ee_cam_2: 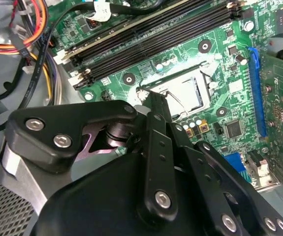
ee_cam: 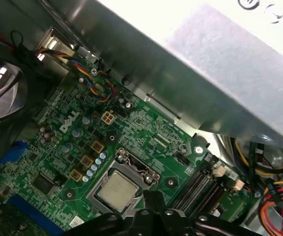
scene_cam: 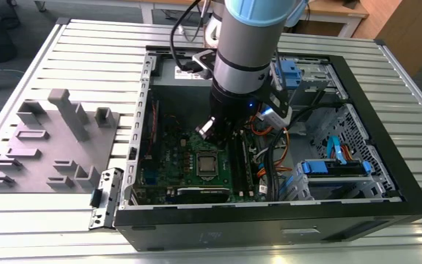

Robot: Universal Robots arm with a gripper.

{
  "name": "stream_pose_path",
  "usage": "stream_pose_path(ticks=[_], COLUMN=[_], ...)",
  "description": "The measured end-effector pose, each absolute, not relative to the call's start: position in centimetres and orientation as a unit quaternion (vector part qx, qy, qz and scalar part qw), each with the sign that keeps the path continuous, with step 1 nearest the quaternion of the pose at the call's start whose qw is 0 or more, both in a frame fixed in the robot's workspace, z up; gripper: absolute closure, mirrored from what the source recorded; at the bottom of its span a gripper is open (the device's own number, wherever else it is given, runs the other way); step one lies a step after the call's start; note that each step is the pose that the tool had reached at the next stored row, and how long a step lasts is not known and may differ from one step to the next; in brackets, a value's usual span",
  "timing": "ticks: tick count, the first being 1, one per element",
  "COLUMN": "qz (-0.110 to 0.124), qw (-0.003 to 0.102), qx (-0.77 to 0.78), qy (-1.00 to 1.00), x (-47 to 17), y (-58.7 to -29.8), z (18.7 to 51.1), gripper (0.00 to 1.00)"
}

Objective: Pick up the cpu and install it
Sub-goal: 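Install the first cpu locking lever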

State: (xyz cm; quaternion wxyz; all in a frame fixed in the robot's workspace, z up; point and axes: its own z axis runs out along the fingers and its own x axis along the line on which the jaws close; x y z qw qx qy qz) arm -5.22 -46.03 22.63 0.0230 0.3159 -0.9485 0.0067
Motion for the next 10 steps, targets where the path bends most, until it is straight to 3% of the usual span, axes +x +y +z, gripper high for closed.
stream_pose_path(ticks=[10], qz=[0.006], qw=[0.025], qx=[0.316], qy=[-0.948], x=[-5.2], y=[-46.39], z=[22.31], gripper=[0.89])
